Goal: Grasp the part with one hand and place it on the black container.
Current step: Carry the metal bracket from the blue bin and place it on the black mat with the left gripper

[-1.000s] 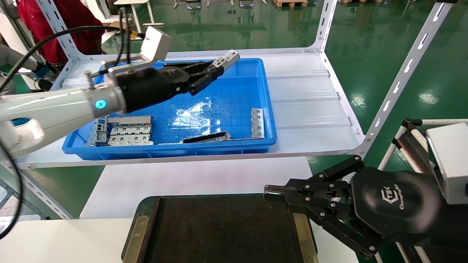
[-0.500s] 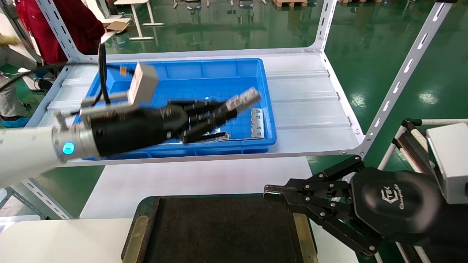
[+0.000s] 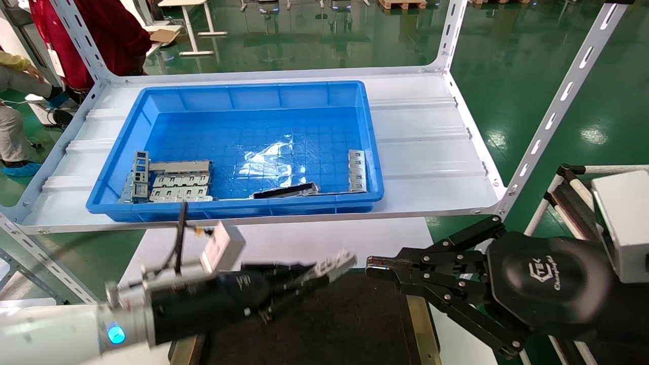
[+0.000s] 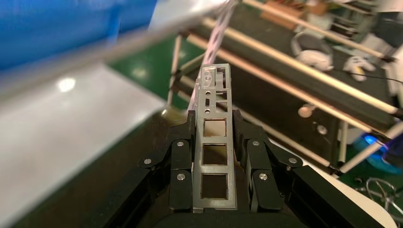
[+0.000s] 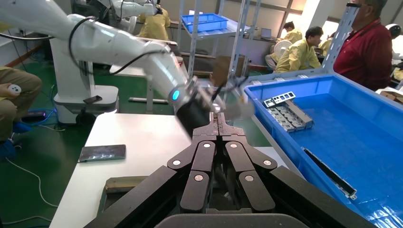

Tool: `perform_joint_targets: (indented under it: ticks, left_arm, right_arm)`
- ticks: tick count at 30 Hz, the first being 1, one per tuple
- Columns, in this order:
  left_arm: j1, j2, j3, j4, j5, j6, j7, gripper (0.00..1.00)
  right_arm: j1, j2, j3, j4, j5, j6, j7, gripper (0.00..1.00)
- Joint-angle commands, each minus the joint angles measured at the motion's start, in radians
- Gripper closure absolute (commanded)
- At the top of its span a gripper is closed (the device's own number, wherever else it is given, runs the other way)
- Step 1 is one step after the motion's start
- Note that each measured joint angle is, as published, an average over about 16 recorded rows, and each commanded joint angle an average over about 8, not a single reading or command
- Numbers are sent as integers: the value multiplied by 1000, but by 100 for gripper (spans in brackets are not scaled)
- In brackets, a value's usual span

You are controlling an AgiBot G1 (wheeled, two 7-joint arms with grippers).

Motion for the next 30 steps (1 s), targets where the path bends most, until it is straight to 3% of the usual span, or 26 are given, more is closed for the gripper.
perform_joint_targets:
  ticks: [1,7,16,30]
  left_arm:
    - [54,-10,19,-46,18,-72,-39,100]
    - [122,53,98,-34,93,-293,-157,100]
    - [134,227,213,125,172,-572,-303,100]
    - [109,447,324,350,120,-871,-420,100]
  right_arm:
    - [0,0,0,0,0,0,0,100]
    - [0,0,0,0,0,0,0,100]
    - [0,0,0,0,0,0,0,100]
    - [0,0,-1,0,1,0,0,100]
